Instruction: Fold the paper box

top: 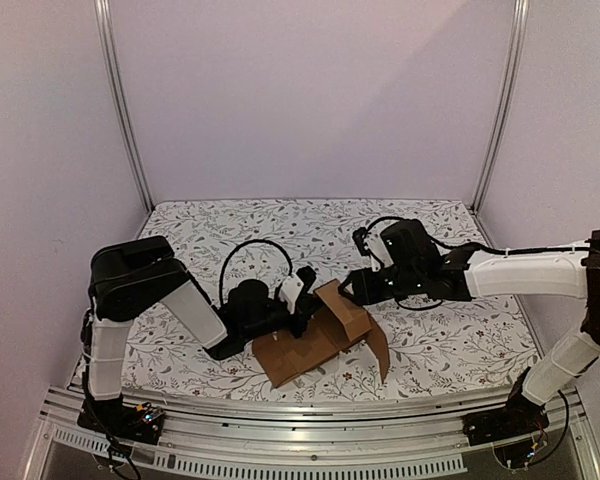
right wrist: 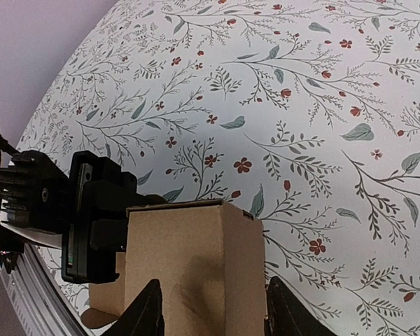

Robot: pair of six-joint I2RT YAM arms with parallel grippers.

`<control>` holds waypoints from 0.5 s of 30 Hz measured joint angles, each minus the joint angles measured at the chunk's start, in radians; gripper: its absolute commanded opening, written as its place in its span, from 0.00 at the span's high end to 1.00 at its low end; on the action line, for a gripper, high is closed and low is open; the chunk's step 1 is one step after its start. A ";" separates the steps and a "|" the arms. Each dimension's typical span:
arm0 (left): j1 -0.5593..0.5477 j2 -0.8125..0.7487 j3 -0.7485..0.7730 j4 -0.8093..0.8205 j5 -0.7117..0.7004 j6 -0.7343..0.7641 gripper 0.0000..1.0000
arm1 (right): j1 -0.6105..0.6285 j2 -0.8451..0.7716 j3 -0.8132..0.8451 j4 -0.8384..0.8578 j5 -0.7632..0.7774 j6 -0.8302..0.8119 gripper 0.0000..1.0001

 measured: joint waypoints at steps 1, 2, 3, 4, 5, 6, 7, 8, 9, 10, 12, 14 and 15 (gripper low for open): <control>0.000 -0.011 -0.003 -0.006 -0.008 0.000 1.00 | -0.002 -0.019 0.000 -0.013 0.006 -0.007 0.48; 0.000 -0.026 -0.008 -0.014 -0.019 0.000 1.00 | -0.003 -0.040 0.000 -0.026 0.014 -0.012 0.47; 0.000 -0.038 -0.014 -0.021 -0.029 0.000 1.00 | -0.004 -0.062 0.000 -0.038 0.019 -0.016 0.46; 0.000 -0.055 -0.020 -0.030 -0.042 0.000 1.00 | -0.004 -0.084 0.001 -0.052 0.023 -0.021 0.46; 0.000 -0.072 -0.025 -0.039 -0.055 -0.001 1.00 | -0.005 -0.105 0.003 -0.067 0.032 -0.029 0.45; 0.000 -0.086 -0.028 -0.048 -0.066 -0.002 1.00 | -0.005 -0.126 0.007 -0.082 0.039 -0.035 0.44; 0.000 -0.099 -0.030 -0.060 -0.080 -0.006 1.00 | -0.005 -0.141 0.011 -0.094 0.044 -0.039 0.44; 0.000 -0.113 -0.030 -0.076 -0.092 -0.011 1.00 | -0.005 -0.158 0.016 -0.107 0.053 -0.047 0.43; 0.000 -0.127 -0.030 -0.095 -0.106 -0.016 1.00 | -0.005 -0.175 0.019 -0.119 0.063 -0.054 0.43; 0.000 -0.138 -0.030 -0.111 -0.117 -0.022 1.00 | -0.005 -0.193 0.021 -0.135 0.070 -0.060 0.43; 0.000 -0.164 -0.029 -0.159 -0.143 -0.042 1.00 | -0.006 -0.225 0.023 -0.161 0.081 -0.069 0.43; 0.000 -0.187 -0.022 -0.218 -0.171 -0.065 1.00 | -0.006 -0.252 0.033 -0.196 0.088 -0.077 0.43; 0.000 -0.195 -0.015 -0.248 -0.182 -0.076 1.00 | -0.006 -0.262 0.040 -0.210 0.092 -0.080 0.43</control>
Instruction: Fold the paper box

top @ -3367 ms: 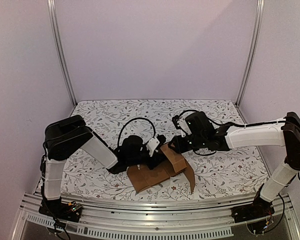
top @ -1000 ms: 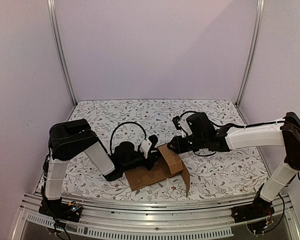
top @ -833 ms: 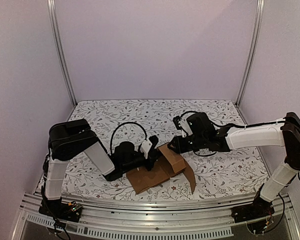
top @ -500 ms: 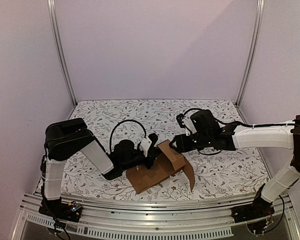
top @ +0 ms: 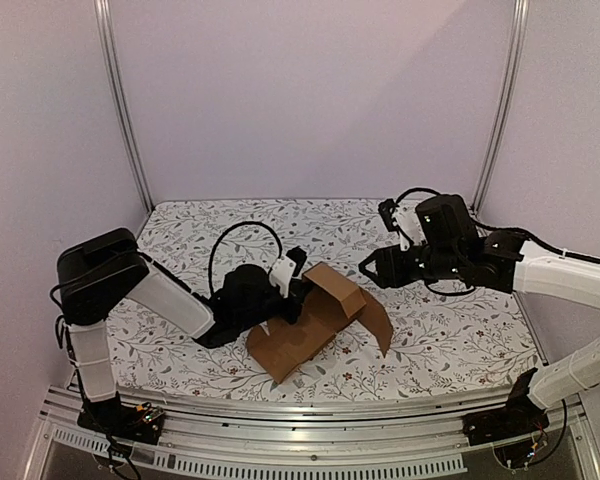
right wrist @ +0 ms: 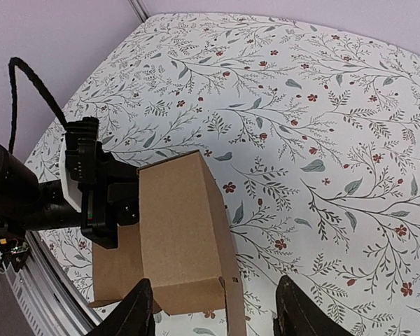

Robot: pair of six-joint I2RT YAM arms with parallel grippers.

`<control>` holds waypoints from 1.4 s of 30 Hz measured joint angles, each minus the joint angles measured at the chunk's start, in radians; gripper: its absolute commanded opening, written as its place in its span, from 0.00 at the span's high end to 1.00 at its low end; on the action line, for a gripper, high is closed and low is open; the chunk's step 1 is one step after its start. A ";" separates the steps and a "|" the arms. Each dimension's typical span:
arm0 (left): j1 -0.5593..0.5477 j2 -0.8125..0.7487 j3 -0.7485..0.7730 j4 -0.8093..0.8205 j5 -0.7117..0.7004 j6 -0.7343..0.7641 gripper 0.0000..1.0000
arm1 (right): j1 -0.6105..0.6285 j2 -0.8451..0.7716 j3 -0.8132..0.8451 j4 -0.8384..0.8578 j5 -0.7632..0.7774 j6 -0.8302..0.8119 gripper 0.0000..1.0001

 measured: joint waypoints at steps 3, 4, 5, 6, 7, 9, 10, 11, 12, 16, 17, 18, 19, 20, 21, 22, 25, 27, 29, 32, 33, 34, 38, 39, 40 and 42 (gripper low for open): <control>0.000 -0.019 0.051 -0.131 -0.053 -0.044 1.00 | -0.003 -0.020 0.031 -0.053 0.006 -0.003 0.47; 0.000 -0.021 0.075 -0.178 -0.073 -0.062 1.00 | -0.004 -0.024 0.044 -0.071 0.006 -0.002 0.50; 0.000 -0.022 0.097 -0.223 -0.091 -0.079 1.00 | -0.006 -0.027 0.056 -0.087 0.006 0.002 0.56; 0.000 -0.024 0.111 -0.254 -0.104 -0.094 1.00 | -0.006 -0.029 0.064 -0.097 0.005 0.006 0.63; 0.000 -0.026 0.125 -0.290 -0.120 -0.113 1.00 | -0.007 -0.029 0.068 -0.103 -0.002 0.005 0.70; -0.001 -0.034 0.141 -0.353 -0.152 -0.151 1.00 | -0.010 -0.027 0.072 -0.113 -0.024 0.028 0.84; -0.002 -0.035 0.145 -0.382 -0.171 -0.170 1.00 | -0.011 -0.023 0.073 -0.114 -0.032 0.042 0.90; -0.004 -0.037 0.146 -0.403 -0.185 -0.184 1.00 | -0.011 -0.018 0.073 -0.114 -0.038 0.049 0.94; -0.007 -0.040 0.146 -0.429 -0.203 -0.203 1.00 | -0.011 -0.006 0.073 -0.112 -0.047 0.061 0.98; -0.024 -0.048 0.146 -0.513 -0.246 -0.277 1.00 | -0.011 0.064 0.073 -0.095 -0.066 0.093 1.00; -0.030 -0.048 0.148 -0.524 -0.258 -0.294 1.00 | -0.011 0.086 0.073 -0.089 -0.071 0.100 1.00; -0.036 -0.050 0.153 -0.540 -0.270 -0.313 1.00 | -0.011 0.111 0.073 -0.079 -0.077 0.106 1.00; -0.039 -0.051 0.156 -0.548 -0.274 -0.323 1.00 | -0.011 0.131 0.073 -0.073 -0.079 0.113 1.00; -0.044 -0.051 0.162 -0.562 -0.282 -0.341 1.00 | -0.011 0.150 0.073 -0.067 -0.081 0.119 1.00; -0.048 -0.052 0.168 -0.575 -0.285 -0.356 1.00 | -0.011 0.167 0.073 -0.061 -0.082 0.122 1.00; -0.052 -0.052 0.174 -0.589 -0.289 -0.370 1.00 | -0.011 0.183 0.073 -0.053 -0.082 0.126 1.00; -0.057 -0.052 0.191 -0.623 -0.293 -0.401 1.00 | -0.011 0.227 0.073 -0.031 -0.082 0.138 1.00; -0.060 -0.054 0.198 -0.640 -0.294 -0.418 1.00 | -0.011 0.252 0.073 -0.019 -0.081 0.144 1.00; -0.061 -0.060 0.198 -0.656 -0.294 -0.432 1.00 | -0.011 0.277 0.073 -0.008 -0.080 0.148 1.00; -0.063 -0.069 0.200 -0.681 -0.292 -0.449 1.00 | -0.011 0.305 0.073 0.006 -0.079 0.153 1.00; -0.064 -0.069 0.204 -0.689 -0.290 -0.455 1.00 | -0.011 0.314 0.074 0.012 -0.079 0.156 1.00; -0.064 -0.069 0.208 -0.695 -0.287 -0.459 1.00 | -0.011 0.322 0.074 0.018 -0.079 0.159 1.00; -0.064 -0.073 0.214 -0.712 -0.264 -0.483 1.00 | -0.011 0.346 0.074 0.050 -0.082 0.173 1.00; -0.064 -0.074 0.214 -0.714 -0.256 -0.490 1.00 | -0.011 0.348 0.074 0.059 -0.083 0.179 1.00; -0.064 -0.076 0.214 -0.718 -0.248 -0.500 1.00 | -0.011 0.349 0.074 0.069 -0.085 0.183 1.00; -0.064 -0.078 0.217 -0.724 -0.232 -0.516 1.00 | -0.011 0.351 0.074 0.094 -0.092 0.198 1.00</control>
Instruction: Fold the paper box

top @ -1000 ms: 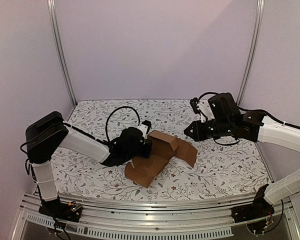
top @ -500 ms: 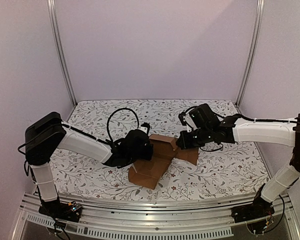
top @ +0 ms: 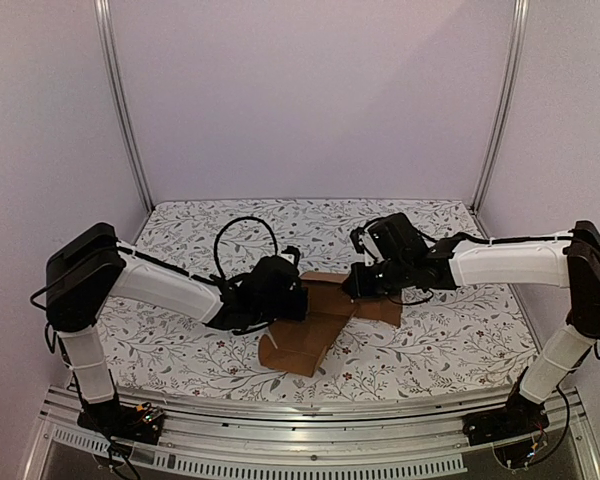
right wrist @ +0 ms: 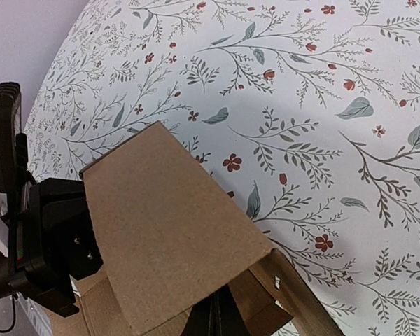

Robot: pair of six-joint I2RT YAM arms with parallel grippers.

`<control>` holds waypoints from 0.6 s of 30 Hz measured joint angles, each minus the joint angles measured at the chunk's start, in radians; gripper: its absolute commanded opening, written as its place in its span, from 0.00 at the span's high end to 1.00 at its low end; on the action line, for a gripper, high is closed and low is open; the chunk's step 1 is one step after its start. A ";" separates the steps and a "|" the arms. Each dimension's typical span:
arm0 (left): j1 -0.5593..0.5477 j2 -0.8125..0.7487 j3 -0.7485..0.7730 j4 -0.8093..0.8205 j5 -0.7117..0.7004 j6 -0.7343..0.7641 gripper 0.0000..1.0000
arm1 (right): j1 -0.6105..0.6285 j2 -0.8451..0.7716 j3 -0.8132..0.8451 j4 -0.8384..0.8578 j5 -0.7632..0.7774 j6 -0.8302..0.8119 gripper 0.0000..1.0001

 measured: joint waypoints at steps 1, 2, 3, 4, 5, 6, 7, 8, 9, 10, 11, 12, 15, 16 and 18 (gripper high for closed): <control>0.000 0.000 0.003 -0.002 0.012 -0.009 1.00 | 0.000 0.000 0.000 0.010 -0.004 0.006 1.00; 0.000 0.000 0.005 -0.005 0.021 -0.020 1.00 | 0.000 0.001 0.000 0.022 -0.006 0.012 1.00; 0.000 -0.001 0.007 -0.006 0.033 -0.033 1.00 | 0.000 0.001 0.000 0.031 -0.008 0.018 1.00; 0.000 -0.002 0.007 -0.007 0.042 -0.046 1.00 | 0.000 0.001 0.000 0.043 -0.008 0.027 1.00; 0.000 -0.004 0.007 -0.007 0.051 -0.057 1.00 | 0.000 0.001 0.000 0.053 -0.008 0.032 1.00; 0.000 -0.006 0.007 -0.006 0.060 -0.069 1.00 | 0.002 0.001 0.000 0.061 -0.008 0.036 1.00; 0.000 -0.008 0.007 -0.006 0.070 -0.081 1.00 | 0.003 0.001 0.000 0.067 -0.007 0.040 1.00; 0.000 -0.012 0.007 -0.006 0.080 -0.095 1.00 | 0.006 0.001 0.000 0.075 -0.006 0.045 1.00; 0.000 -0.017 0.007 -0.006 0.089 -0.106 1.00 | 0.008 0.000 -0.001 0.084 -0.003 0.048 1.00; 0.000 -0.022 0.007 -0.005 0.096 -0.117 1.00 | 0.011 0.000 -0.002 0.093 0.001 0.051 1.00; 0.000 -0.028 0.007 -0.004 0.103 -0.128 1.00 | 0.015 -0.001 -0.005 0.101 0.006 0.054 1.00; 0.000 -0.034 0.007 -0.003 0.109 -0.137 1.00 | 0.019 -0.003 -0.011 0.113 0.013 0.055 1.00; 0.000 -0.051 0.005 0.003 0.116 -0.150 1.00 | 0.026 -0.023 -0.035 0.131 0.024 0.057 1.00; 0.000 -0.054 0.004 0.004 0.116 -0.151 1.00 | 0.028 -0.034 -0.043 0.135 0.026 0.057 1.00; 0.000 -0.056 0.003 0.010 0.114 -0.152 1.00 | 0.030 -0.061 -0.059 0.139 0.028 0.056 1.00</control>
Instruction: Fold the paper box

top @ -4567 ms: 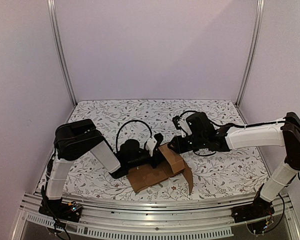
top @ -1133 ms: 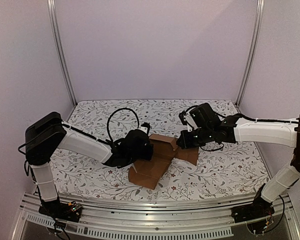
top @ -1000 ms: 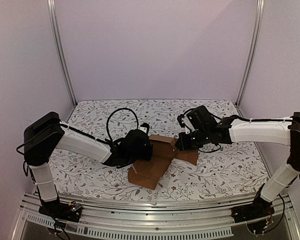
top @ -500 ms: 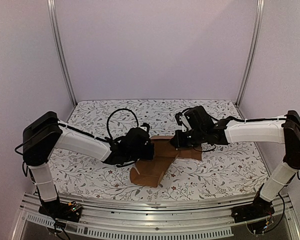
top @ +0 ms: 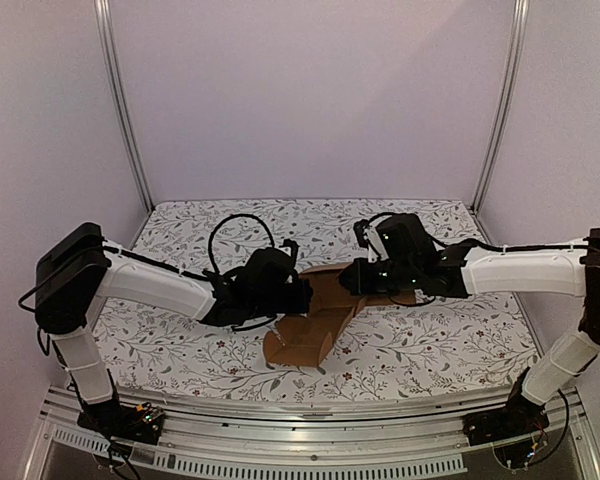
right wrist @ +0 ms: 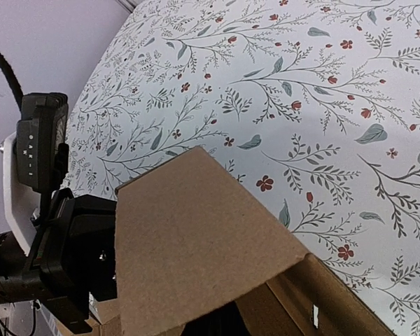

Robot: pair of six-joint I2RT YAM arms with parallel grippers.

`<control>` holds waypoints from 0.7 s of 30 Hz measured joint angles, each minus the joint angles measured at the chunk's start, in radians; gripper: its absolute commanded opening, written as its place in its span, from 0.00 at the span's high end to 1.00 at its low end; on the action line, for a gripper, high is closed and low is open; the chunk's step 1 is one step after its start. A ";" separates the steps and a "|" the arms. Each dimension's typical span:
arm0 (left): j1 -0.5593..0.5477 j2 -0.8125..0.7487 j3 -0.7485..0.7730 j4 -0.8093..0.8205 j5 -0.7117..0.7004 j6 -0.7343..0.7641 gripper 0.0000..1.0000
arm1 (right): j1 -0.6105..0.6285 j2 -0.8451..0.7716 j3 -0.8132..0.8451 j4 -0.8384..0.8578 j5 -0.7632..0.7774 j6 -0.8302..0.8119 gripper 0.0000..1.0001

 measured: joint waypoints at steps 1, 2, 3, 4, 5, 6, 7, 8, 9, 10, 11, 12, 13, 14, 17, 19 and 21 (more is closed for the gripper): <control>0.000 -0.001 0.000 0.001 -0.003 -0.001 1.00 | 0.000 -0.018 -0.009 0.001 0.000 -0.001 1.00; 0.000 -0.002 0.000 0.001 -0.004 -0.001 1.00 | 0.001 -0.032 -0.015 0.000 0.000 -0.002 1.00; 0.000 -0.002 0.000 0.002 -0.008 -0.002 1.00 | 0.001 -0.050 -0.022 0.000 0.000 -0.006 1.00; 0.000 -0.002 0.000 0.003 -0.010 -0.002 1.00 | 0.001 -0.070 -0.029 -0.003 0.000 -0.010 1.00; 0.000 -0.002 0.000 0.002 -0.010 -0.002 1.00 | 0.001 -0.089 -0.036 -0.006 0.000 -0.015 1.00; 0.002 -0.002 0.000 0.002 -0.010 -0.003 1.00 | 0.001 -0.111 -0.042 -0.011 0.000 -0.023 1.00; 0.004 -0.002 0.000 0.003 -0.009 -0.005 1.00 | 0.001 -0.135 -0.050 -0.017 -0.001 -0.030 1.00; 0.007 -0.002 0.000 0.003 -0.006 -0.009 1.00 | 0.001 -0.164 -0.058 -0.023 -0.002 -0.038 1.00; 0.011 -0.002 0.000 0.004 0.000 -0.012 1.00 | 0.001 -0.186 -0.065 -0.025 -0.005 -0.045 1.00; 0.013 -0.002 0.000 0.005 0.006 -0.015 1.00 | 0.001 -0.218 -0.076 -0.026 -0.008 -0.055 1.00; 0.016 -0.002 0.000 0.009 0.016 -0.022 1.00 | 0.001 -0.252 -0.087 -0.027 -0.010 -0.064 1.00; 0.021 -0.002 0.000 0.014 0.027 -0.029 1.00 | 0.003 -0.285 -0.100 -0.028 -0.013 -0.074 1.00; 0.026 -0.002 0.000 0.023 0.040 -0.038 1.00 | 0.005 -0.319 -0.113 -0.027 -0.015 -0.085 1.00; 0.030 -0.002 0.000 0.032 0.053 -0.048 1.00 | 0.006 -0.347 -0.124 -0.027 -0.017 -0.096 1.00; 0.048 -0.002 -0.001 0.068 0.104 -0.086 1.00 | 0.024 -0.429 -0.167 -0.013 -0.026 -0.137 1.00; 0.057 -0.002 -0.003 0.090 0.131 -0.109 1.00 | 0.040 -0.472 -0.199 -0.005 -0.031 -0.161 1.00; 0.064 -0.005 -0.006 0.109 0.157 -0.133 1.00 | 0.056 -0.501 -0.223 0.001 -0.033 -0.182 1.00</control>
